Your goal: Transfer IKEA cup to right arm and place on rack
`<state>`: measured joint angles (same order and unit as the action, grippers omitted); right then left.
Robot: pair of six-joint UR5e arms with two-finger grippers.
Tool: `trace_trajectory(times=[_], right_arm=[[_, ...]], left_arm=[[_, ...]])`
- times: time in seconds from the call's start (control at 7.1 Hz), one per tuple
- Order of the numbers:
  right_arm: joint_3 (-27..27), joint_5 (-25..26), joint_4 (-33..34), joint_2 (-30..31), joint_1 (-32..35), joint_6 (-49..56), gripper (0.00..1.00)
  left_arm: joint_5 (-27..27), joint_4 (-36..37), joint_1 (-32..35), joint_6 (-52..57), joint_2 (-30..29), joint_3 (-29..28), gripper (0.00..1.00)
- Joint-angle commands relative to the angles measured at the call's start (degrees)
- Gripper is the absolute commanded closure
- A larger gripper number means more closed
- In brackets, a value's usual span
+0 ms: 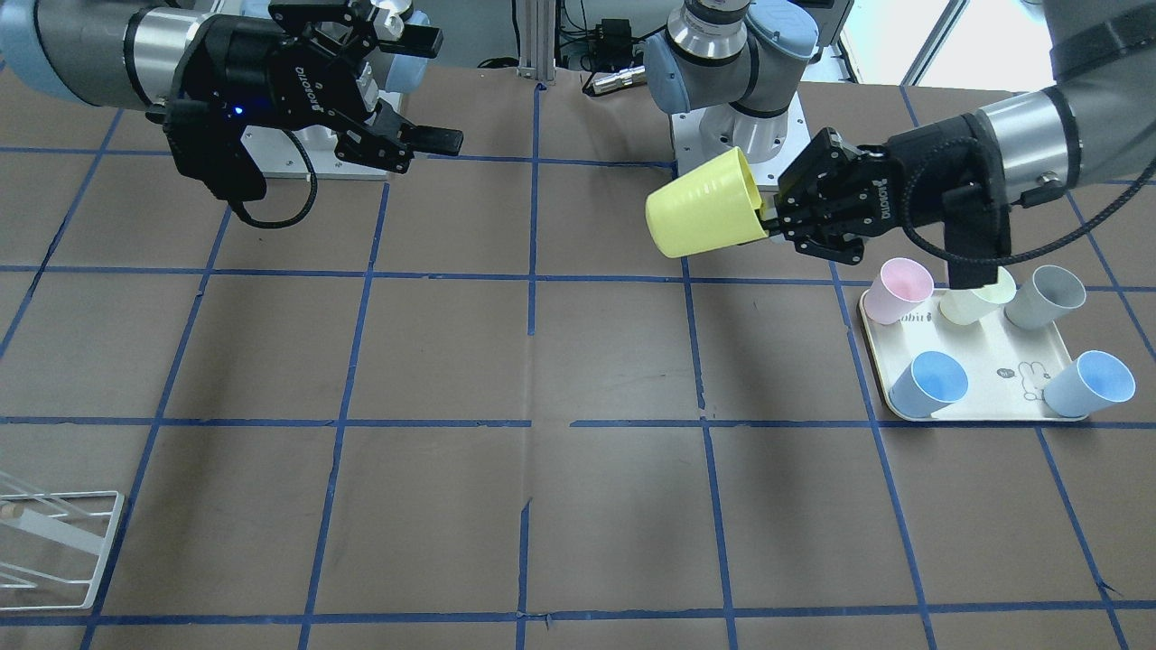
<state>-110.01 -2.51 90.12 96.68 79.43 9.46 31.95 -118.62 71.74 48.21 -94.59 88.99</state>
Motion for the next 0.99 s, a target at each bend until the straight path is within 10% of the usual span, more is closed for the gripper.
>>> trace_trajectory(times=[0.0,0.85], right_arm=[[-0.21,0.14,-0.64,-0.09,-1.73,0.03,0.00],[0.14,-0.47,-1.00,-3.17,-0.86,-4.51,0.00]], left_arm=[[-11.25,0.05,4.00,0.66,3.61,8.53,1.00],[-34.05,6.19,12.00,0.57,5.64,17.00,1.00]])
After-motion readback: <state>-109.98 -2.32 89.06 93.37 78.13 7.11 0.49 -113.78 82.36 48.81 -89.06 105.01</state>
